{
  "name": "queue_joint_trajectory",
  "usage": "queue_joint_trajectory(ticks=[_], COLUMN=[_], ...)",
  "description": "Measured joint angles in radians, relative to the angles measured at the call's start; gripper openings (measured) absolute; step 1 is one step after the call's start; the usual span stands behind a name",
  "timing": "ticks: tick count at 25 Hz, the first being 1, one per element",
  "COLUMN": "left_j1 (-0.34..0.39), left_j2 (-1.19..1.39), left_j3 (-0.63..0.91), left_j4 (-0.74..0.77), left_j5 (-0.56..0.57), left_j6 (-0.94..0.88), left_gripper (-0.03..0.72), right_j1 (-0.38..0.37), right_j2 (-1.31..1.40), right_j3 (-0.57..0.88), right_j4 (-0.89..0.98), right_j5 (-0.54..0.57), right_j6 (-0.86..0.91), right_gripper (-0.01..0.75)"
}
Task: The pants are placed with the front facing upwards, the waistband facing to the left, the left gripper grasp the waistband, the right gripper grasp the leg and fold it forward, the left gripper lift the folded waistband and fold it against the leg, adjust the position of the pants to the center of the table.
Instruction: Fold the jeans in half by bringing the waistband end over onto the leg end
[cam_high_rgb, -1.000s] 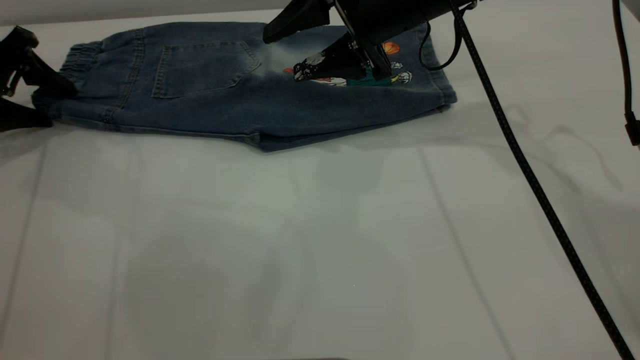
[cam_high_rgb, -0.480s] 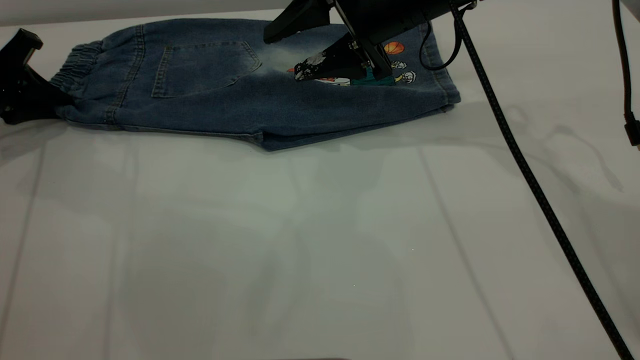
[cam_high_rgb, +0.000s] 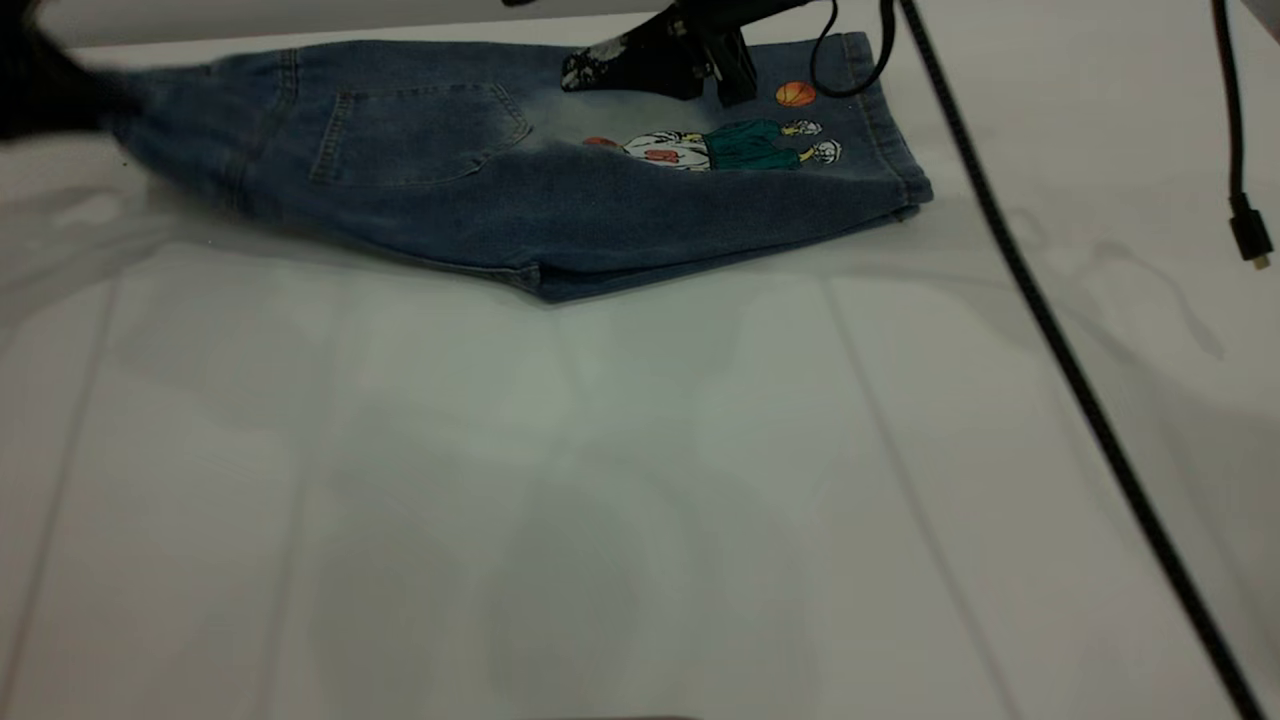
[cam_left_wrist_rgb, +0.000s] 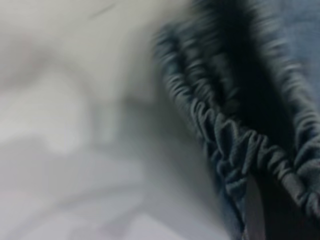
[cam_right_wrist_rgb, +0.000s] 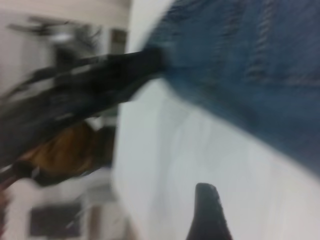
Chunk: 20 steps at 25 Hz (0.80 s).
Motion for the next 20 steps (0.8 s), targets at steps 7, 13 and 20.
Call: queue_joint_trajectory(ticks=[7, 13, 20], left_j1=[-0.157, -0.287, -0.384], left_j2=[-0.196, -0.285, -0.354], left_j3=[0.0, 0.005, 0.012], left_j4=[0.085, 0.092, 0.1], left_j5=[0.007, -0.014, -0.059], left_j6=[0.006, 0.022, 0.028], left_gripper=[0.075, 0.075, 0.075], right_j1=[0.08, 0.139, 0.118], right_j2=[0.061, 0.158, 0.144], right_j3=[-0.007, -0.091, -0.137], right_j4=[0.0, -0.001, -0.168], right_j5=[-0.205, -0.223, -0.138], right_j6=[-0.003, -0.006, 0.04], right_gripper=[0.42, 0.42, 0.42])
